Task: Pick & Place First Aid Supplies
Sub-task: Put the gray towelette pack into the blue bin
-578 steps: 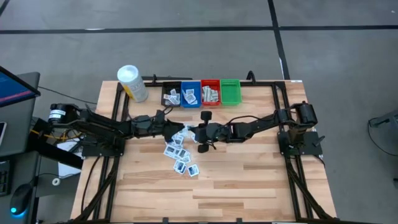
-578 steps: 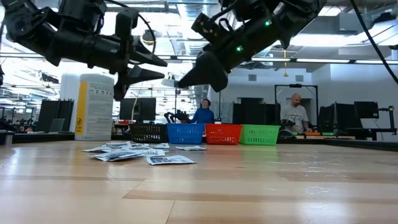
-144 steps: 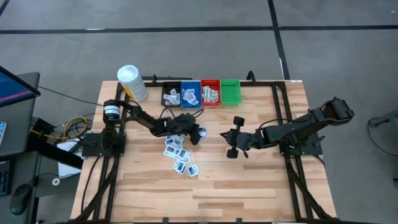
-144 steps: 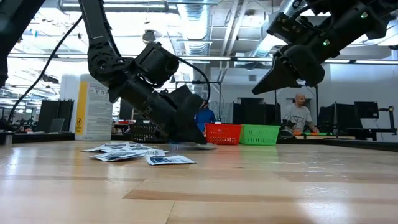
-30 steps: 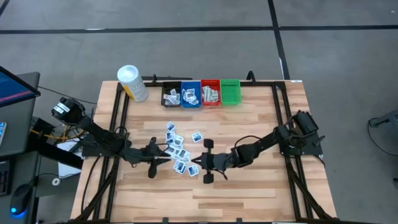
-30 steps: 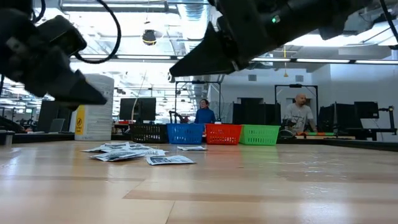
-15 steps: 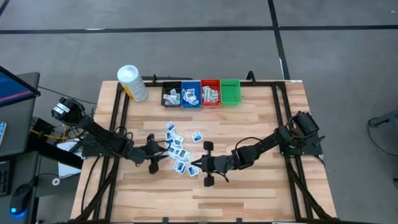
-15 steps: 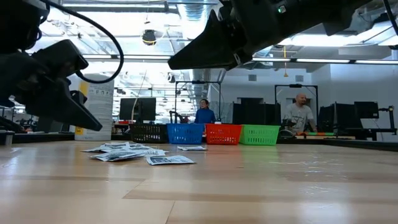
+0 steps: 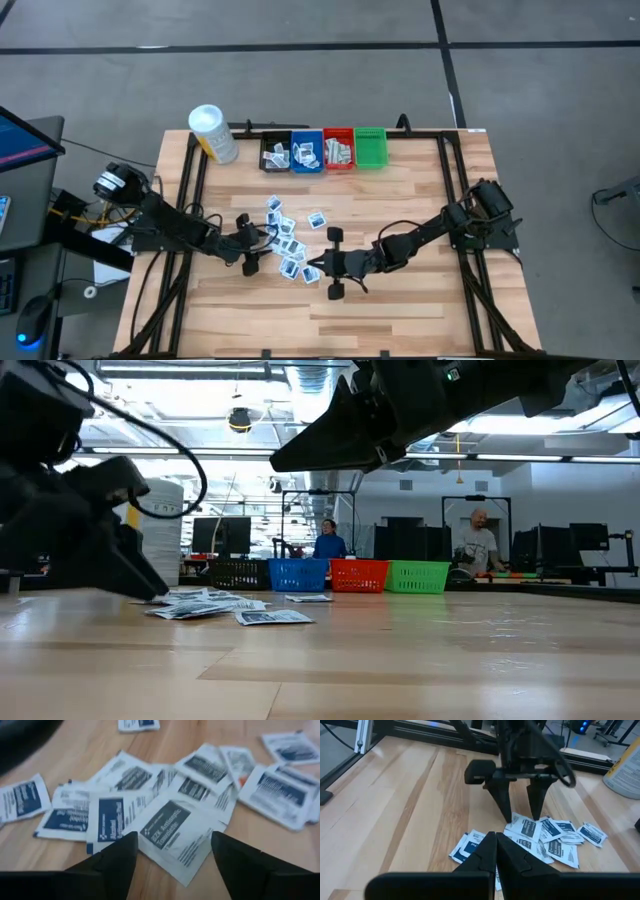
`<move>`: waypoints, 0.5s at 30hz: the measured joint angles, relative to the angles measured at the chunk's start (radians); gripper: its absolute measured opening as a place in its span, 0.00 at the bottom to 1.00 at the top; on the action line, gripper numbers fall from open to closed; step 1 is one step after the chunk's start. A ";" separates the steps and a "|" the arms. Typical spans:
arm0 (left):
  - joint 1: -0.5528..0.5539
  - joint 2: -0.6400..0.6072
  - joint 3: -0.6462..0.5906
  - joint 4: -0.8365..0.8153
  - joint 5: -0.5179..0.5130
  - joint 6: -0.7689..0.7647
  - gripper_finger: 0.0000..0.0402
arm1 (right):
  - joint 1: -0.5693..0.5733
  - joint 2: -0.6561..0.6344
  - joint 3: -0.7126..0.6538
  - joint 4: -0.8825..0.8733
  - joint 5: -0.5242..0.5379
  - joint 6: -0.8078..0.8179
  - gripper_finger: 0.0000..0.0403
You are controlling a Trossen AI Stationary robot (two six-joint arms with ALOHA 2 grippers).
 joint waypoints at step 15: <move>-0.001 0.149 0.003 0.106 -0.059 -0.034 0.53 | 0.000 0.000 0.000 -0.012 0.000 0.000 0.00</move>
